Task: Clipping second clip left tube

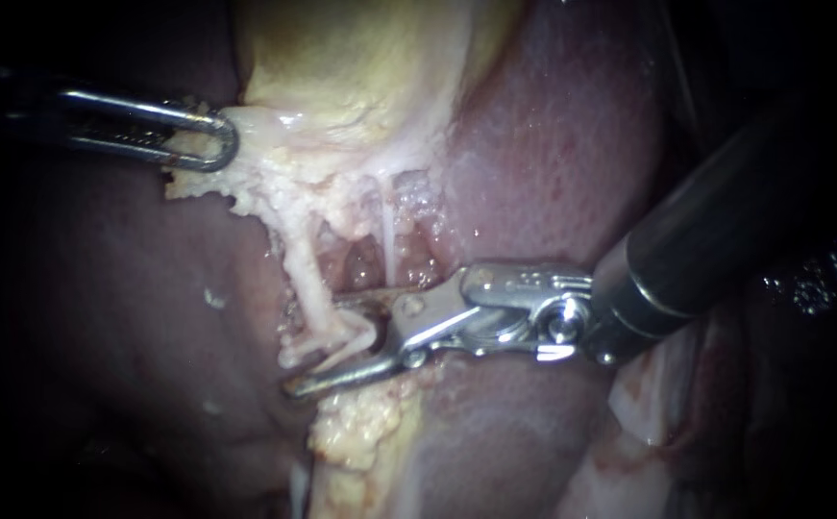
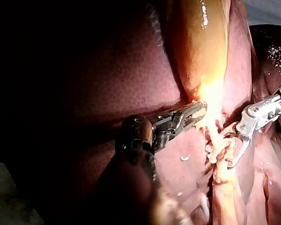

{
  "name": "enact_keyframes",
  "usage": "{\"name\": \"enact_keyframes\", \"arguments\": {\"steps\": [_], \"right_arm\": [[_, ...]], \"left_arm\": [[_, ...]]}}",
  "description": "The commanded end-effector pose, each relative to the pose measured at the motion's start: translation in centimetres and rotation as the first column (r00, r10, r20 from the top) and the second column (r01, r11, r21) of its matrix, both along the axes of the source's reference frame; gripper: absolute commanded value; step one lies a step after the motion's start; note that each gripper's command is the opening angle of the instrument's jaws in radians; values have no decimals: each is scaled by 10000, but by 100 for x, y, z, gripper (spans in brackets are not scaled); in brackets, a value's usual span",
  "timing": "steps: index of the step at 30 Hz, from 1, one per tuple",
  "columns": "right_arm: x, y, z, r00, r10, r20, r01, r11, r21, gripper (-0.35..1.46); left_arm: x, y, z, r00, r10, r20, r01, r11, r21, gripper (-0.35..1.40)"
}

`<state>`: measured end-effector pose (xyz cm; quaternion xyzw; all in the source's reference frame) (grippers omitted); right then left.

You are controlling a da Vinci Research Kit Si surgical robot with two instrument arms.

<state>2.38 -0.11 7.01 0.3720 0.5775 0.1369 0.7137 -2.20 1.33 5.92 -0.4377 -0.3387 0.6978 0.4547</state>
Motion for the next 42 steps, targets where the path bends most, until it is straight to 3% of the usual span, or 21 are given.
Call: {"name": "enact_keyframes", "arguments": {"steps": [1,7,15,23,28,38,42], "right_arm": [[2,-1,0,10000,14,-98,-13,10000,74,50],[7,-5,-5,9988,-60,-492,71,9998,210,50],[14,-19,-41,9924,-315,-1189,371,9983,457,50],[16,-21,-70,9885,-409,-1454,498,9970,587,44],[9,-19,-69,9903,-443,-1315,581,9929,1033,29],[1,-20,-67,9907,-484,-1273,636,9909,1188,-31],[-3,-18,-64,9921,-517,-1140,693,9852,1569,-35]], "left_arm": [[0,0,1,10000,-3,-8,3,10000,-2,-35],[-1,0,1,10000,-5,-9,5,10000,-2,-35],[-1,0,1,10000,-4,-8,4,10000,-2,-35],[0,0,1,10000,-4,-8,4,10000,-3,-35],[0,0,1,10000,-3,-8,3,10000,-3,-35],[-1,0,1,10000,-4,-8,4,10000,-3,-35],[-1,0,1,10000,-4,-8,4,10000,-3,-35]]}}
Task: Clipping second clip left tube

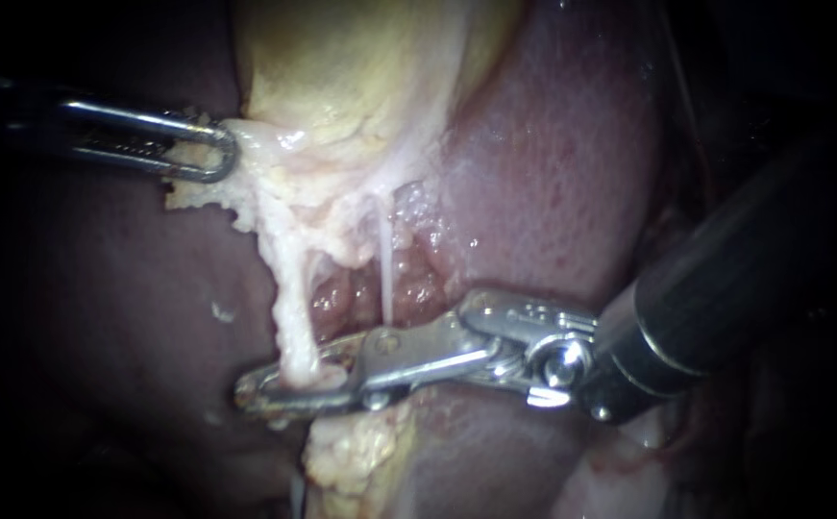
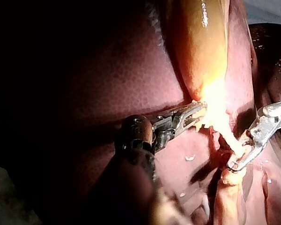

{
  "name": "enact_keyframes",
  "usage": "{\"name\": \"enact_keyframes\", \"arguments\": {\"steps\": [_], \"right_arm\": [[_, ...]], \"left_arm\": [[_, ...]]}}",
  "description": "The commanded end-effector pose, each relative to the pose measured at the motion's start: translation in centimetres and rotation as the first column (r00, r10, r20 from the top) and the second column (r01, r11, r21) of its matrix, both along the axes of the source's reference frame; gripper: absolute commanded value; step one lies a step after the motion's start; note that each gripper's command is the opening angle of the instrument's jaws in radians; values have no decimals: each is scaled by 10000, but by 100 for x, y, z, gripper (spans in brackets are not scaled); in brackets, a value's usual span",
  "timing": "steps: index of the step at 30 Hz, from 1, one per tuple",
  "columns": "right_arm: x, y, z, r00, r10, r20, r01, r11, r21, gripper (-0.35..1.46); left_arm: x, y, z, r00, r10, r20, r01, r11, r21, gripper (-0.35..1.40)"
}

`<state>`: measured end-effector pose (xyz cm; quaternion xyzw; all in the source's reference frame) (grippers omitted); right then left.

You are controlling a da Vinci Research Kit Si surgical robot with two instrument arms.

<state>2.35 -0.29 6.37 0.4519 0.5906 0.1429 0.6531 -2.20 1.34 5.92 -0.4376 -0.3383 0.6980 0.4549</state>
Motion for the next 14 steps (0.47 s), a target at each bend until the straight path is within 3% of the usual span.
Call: {"name": "enact_keyframes", "arguments": {"steps": [1,14], "right_arm": [[0,0,1,10000,-33,-38,33,10000,-18,-35],[1,-5,11,9999,-116,-14,116,9999,25,-35]], "left_arm": [[0,0,0,10000,-1,0,1,10000,1,-35],[0,1,1,10000,7,6,-7,10000,0,-35]]}}
